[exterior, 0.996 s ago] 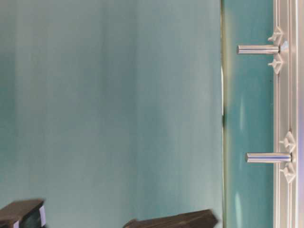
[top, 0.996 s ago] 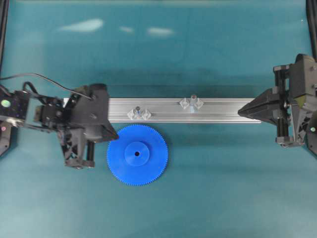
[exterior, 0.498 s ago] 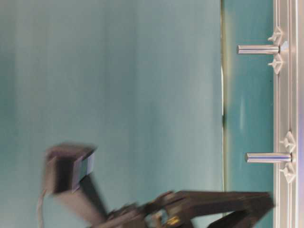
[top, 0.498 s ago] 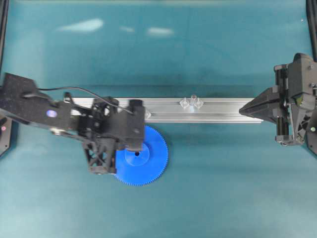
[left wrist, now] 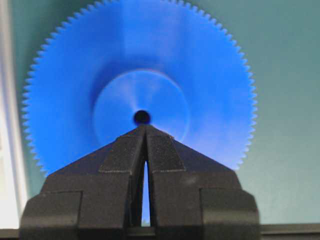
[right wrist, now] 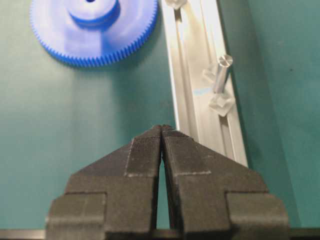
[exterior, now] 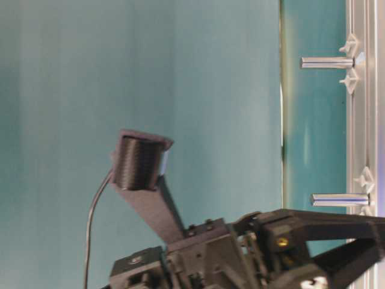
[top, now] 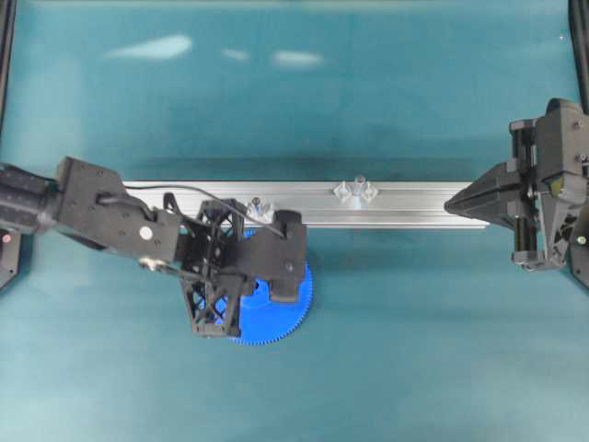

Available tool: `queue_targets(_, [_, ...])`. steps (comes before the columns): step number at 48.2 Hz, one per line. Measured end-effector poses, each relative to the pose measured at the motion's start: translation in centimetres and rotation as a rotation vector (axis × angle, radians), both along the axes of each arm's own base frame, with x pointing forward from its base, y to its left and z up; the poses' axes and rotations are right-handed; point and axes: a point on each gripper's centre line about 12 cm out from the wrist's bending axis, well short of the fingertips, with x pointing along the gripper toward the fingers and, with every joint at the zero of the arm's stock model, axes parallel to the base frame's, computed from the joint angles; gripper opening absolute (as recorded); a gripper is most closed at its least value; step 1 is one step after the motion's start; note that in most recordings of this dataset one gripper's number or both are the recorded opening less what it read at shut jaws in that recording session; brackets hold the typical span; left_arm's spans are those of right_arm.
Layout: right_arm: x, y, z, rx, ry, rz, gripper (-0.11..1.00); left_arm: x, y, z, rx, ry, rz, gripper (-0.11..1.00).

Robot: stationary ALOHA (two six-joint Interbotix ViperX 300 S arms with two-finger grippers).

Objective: Insert the large gear onto the shaft.
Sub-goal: 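Position the open left gripper over the blue gear's hub, then lower the left gripper and close its fingers around the gear hub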

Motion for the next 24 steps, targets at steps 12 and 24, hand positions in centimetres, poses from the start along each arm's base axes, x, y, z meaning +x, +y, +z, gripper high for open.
queue_targets(12, [-0.03,-0.04,-0.01,-0.002,-0.001,-0.001,0.09,0.48,-0.07,-0.24,0.002,0.015,0.002,0.0])
queue_targets(24, [-0.05,-0.04,-0.14,-0.001,-0.011,-0.002,0.09,0.71,-0.09,-0.68,0.011,0.07,0.001,0.0])
